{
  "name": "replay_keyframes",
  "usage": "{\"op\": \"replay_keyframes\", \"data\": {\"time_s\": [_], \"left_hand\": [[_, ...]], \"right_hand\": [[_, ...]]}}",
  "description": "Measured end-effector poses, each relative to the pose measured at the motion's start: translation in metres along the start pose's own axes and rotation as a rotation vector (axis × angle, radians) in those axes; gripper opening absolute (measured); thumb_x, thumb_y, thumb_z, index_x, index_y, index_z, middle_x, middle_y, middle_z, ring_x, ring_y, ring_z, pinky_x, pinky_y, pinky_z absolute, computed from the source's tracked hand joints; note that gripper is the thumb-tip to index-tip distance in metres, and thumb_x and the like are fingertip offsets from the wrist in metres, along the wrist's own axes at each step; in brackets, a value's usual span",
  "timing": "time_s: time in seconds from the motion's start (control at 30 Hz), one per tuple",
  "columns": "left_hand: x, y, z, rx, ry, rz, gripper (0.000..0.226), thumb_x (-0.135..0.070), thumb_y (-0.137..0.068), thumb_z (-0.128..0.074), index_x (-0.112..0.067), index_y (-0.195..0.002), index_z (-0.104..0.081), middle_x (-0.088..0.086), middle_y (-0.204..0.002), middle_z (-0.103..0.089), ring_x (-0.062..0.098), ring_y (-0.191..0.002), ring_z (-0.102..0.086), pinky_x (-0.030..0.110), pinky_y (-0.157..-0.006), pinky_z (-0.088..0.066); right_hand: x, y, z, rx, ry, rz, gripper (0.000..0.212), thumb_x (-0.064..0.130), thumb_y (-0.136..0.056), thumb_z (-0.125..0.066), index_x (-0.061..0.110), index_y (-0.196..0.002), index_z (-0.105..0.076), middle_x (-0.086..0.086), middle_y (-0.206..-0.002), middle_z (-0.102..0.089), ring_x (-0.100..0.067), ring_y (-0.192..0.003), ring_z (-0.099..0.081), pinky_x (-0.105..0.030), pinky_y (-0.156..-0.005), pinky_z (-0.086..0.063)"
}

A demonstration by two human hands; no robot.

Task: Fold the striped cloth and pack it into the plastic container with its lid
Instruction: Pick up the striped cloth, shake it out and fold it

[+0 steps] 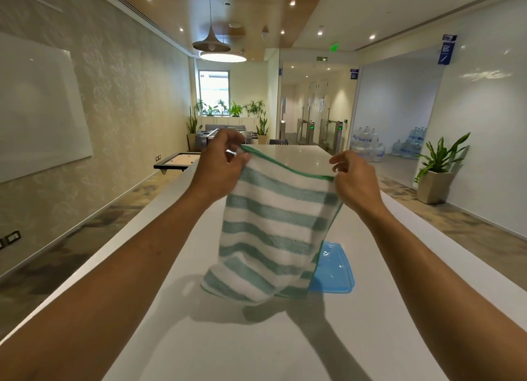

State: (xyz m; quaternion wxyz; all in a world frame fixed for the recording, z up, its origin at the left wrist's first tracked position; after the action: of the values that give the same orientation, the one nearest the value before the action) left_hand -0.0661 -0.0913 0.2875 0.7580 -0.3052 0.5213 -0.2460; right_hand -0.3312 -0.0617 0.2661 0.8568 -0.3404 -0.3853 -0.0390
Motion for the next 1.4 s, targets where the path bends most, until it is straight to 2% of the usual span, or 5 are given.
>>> {"op": "replay_keyframes", "data": {"time_s": [0.17,0.47,0.7,0.97,1.4], "left_hand": [[-0.018,0.004,-0.03,0.134,-0.05,-0.063,0.026,-0.015,-0.09,-0.065,-0.02,-0.112,-0.051,-0.008,-0.091,-0.061,0.005,-0.081,-0.061,0.015,-0.065,-0.048],[-0.019,0.016,-0.036,0.12,-0.07,-0.098,0.03,-0.016,-0.088,-0.067,-0.023,-0.11,-0.048,-0.007,-0.085,-0.064,0.004,-0.076,-0.062,0.0,-0.061,-0.045],[0.004,0.029,-0.04,0.243,-0.033,-0.01,0.032,-0.025,-0.085,-0.072,-0.031,-0.109,-0.051,-0.016,-0.088,-0.062,-0.01,-0.075,-0.06,0.001,-0.058,-0.043],[0.077,0.073,-0.035,0.555,-0.181,0.179,0.013,-0.026,-0.09,-0.065,-0.021,-0.102,-0.064,-0.006,-0.092,-0.065,0.012,-0.086,-0.062,0.022,-0.07,-0.045],[0.112,0.058,0.017,-0.011,0.152,0.348,0.008,-0.029,-0.084,-0.073,-0.024,-0.084,-0.067,-0.003,-0.08,-0.064,0.009,-0.071,-0.059,0.011,-0.053,-0.047]], "right_hand": [[0.067,0.031,-0.037,0.29,-0.171,0.376,0.031,0.029,-0.099,-0.051,0.015,-0.126,-0.058,0.004,-0.116,-0.061,-0.002,-0.096,-0.057,-0.01,-0.077,-0.044],[0.074,0.027,-0.049,0.079,-0.276,0.25,0.005,0.022,-0.087,-0.071,0.02,-0.085,-0.067,0.008,-0.077,-0.066,-0.005,-0.073,-0.061,-0.02,-0.066,-0.047],[0.072,0.012,-0.031,-0.07,-0.256,0.289,0.006,0.02,-0.097,-0.056,0.019,-0.092,-0.054,0.016,-0.081,-0.052,0.002,-0.076,-0.051,-0.014,-0.066,-0.042],[0.043,-0.018,0.008,-0.16,-0.287,0.159,0.004,0.024,-0.098,-0.054,0.02,-0.097,-0.054,0.014,-0.087,-0.053,-0.001,-0.079,-0.051,-0.012,-0.068,-0.037],[-0.012,-0.024,0.037,-0.271,-0.396,0.014,0.008,0.027,-0.098,-0.054,0.026,-0.091,-0.051,0.012,-0.085,-0.053,-0.001,-0.076,-0.05,-0.019,-0.066,-0.04]]}}
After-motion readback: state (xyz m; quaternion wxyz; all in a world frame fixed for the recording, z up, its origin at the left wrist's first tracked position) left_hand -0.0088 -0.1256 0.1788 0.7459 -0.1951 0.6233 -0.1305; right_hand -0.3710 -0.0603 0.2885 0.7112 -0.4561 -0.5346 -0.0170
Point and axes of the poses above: each hand's wrist, its own y-axis away from the middle knuckle, its own z-axis out of the back of the hand, x = y × z, the point moved 5 cm from there along -y, towards the middle knuckle
